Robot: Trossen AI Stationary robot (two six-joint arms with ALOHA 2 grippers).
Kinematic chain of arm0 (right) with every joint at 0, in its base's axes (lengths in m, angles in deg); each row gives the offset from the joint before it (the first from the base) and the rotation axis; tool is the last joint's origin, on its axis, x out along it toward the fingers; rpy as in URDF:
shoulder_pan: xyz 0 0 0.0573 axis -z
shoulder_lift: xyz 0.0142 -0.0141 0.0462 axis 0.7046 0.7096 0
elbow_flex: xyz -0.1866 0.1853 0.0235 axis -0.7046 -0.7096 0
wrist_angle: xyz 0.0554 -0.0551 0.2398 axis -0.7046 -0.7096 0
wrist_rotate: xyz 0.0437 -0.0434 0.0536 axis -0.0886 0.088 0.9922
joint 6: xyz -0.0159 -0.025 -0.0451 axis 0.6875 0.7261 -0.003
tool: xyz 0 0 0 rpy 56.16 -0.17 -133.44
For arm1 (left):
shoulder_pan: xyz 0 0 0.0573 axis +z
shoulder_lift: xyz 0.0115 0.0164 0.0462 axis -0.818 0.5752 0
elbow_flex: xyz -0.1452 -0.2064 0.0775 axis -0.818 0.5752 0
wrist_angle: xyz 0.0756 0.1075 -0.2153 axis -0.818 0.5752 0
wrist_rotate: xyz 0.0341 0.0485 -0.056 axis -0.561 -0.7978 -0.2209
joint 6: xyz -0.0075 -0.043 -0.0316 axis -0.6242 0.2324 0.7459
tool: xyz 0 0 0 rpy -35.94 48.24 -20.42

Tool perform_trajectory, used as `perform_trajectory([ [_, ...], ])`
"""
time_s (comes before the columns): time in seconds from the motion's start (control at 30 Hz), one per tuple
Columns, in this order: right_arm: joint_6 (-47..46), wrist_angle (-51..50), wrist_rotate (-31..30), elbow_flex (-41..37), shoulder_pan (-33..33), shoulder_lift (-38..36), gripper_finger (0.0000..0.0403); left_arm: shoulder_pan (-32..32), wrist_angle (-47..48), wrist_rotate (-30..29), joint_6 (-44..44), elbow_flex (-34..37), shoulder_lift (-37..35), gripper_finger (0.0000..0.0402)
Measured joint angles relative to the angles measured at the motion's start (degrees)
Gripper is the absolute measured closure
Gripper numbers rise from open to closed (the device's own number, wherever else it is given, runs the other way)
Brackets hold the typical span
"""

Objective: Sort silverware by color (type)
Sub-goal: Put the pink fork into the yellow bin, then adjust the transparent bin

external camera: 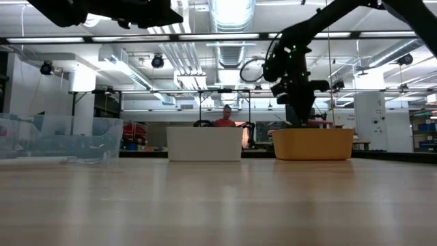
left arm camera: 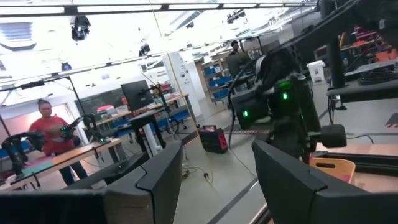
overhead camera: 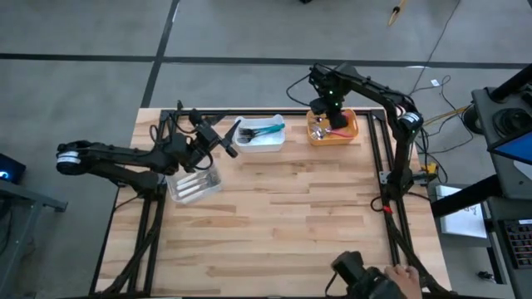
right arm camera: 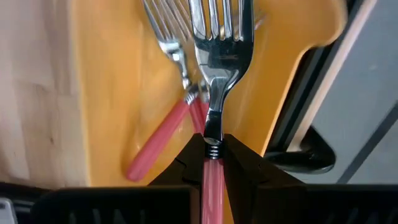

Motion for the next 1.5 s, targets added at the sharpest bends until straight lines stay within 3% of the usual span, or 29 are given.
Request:
perform_trajectory([
  [0.7, 0.02, 2.22, -2.09, -0.88, 1.71, 10.86, 0.0376, 0.9, 1.47, -0.07, 0.02, 0.02, -0.06, 0.0222],
  [1.3, -9.73, 3.59, -2.44, -0.86, 1.53, 10.85, 0.0302, 1.01, 4.99, -0.13, 3.17, 0.02, -0.06, 0.0222],
  [1.5, -14.39, 3.24, -9.19, -0.86, 0.95, 8.83, 0.0283, 1.01, 9.03, -0.14, 6.82, 0.02, -0.06, 0.0222],
])
